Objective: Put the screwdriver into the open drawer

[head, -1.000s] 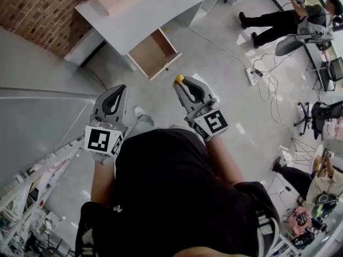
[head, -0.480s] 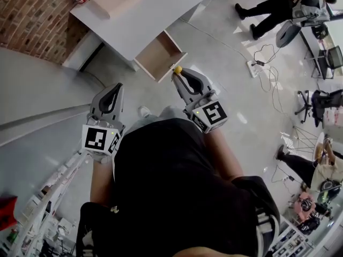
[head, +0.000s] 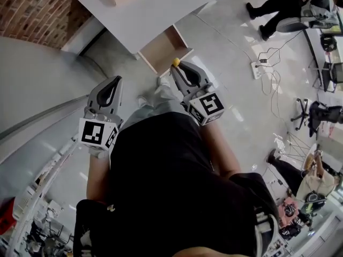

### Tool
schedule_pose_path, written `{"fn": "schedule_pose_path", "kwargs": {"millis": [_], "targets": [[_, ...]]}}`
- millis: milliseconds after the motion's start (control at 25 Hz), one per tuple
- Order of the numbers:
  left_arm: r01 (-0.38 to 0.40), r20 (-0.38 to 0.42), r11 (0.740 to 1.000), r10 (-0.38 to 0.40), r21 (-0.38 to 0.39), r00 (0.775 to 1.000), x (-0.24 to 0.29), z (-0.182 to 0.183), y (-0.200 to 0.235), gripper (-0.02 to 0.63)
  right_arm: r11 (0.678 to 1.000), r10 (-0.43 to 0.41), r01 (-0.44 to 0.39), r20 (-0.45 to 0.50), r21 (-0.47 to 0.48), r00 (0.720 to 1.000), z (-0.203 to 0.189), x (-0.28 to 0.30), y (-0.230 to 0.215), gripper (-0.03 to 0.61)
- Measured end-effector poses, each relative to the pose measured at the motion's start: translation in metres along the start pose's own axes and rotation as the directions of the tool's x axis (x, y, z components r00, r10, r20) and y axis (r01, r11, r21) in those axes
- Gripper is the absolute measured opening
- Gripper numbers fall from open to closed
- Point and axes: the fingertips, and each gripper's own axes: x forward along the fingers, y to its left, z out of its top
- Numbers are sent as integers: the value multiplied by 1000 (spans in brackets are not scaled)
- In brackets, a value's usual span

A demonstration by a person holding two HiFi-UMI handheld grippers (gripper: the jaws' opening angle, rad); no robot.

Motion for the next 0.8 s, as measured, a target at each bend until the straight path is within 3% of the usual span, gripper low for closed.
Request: {"fn": "schedule_pose_path", "kwargs": {"millis": [400,800], "targets": [[-133,-66,988,128,-76,990,28,-16,42,6,990,143,-143,-143,8,979,-34,78,-33,78],[-295,-144,945,275,-140,951,23,-40,60,6,957,285,-290,-304,28,909,-91,130,-40,78]]}}
